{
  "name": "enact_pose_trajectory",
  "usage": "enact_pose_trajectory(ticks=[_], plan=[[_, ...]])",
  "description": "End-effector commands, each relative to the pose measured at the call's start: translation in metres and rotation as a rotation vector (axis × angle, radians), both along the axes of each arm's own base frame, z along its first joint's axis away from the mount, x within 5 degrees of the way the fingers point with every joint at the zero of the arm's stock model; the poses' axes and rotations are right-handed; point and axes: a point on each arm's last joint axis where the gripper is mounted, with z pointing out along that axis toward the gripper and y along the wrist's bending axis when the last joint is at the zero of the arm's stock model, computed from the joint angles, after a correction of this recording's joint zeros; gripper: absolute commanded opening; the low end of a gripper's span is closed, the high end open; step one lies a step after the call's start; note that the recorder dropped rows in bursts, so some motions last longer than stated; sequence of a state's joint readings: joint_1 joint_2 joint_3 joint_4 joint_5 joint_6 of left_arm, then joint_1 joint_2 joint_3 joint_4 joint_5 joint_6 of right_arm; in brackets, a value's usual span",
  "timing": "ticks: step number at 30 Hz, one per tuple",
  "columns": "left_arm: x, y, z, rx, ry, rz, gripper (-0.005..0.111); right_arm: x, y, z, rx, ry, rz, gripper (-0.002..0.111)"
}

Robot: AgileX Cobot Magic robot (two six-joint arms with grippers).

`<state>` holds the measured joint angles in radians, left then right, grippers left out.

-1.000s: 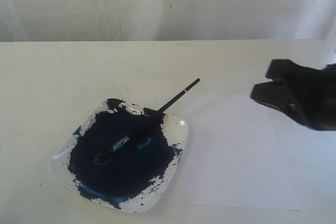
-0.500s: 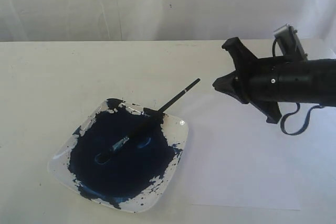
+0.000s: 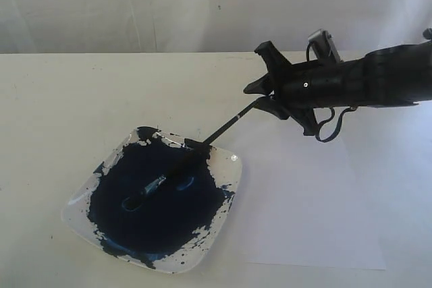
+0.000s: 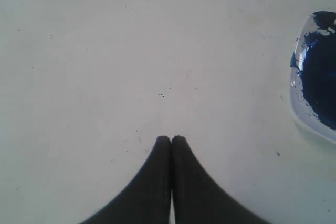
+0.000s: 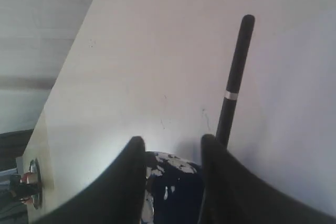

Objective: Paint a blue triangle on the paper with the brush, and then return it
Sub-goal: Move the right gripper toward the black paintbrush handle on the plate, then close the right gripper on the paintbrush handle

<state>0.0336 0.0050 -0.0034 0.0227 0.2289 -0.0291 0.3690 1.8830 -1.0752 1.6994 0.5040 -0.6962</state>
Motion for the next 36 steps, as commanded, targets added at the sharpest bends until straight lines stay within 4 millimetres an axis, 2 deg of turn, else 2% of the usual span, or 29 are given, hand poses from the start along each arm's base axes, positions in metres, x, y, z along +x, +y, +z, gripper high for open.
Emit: enact_pose_trajectory(ticks=[1, 5, 11, 20, 36], plan=[[0.0, 0.0, -0.001, -0.006, -0.006, 0.005, 0.0, 0.007, 0.01, -0.015, 0.024, 0.031, 0.023, 0.047], [0.0, 0.0, -0.001, -0.006, -0.006, 0.005, 0.0, 0.01, 0.028, -0.027, 0.016, 0.035, 0.053, 0.047], [0.0, 0.0, -0.001, -0.006, -0.006, 0.005, 0.0, 0.018, 0.031, -0.04, 0.006, 0.051, 0.054, 0.047], [0.0, 0.0, -0.001, -0.006, -0.006, 0.005, 0.0, 0.01, 0.045, -0.06, -0.012, 0.108, 0.074, 0.047], [0.0, 0.0, -0.001, -0.006, -0.006, 0.005, 0.0, 0.015, 0.049, -0.056, -0.035, 0.082, 0.047, 0.047]])
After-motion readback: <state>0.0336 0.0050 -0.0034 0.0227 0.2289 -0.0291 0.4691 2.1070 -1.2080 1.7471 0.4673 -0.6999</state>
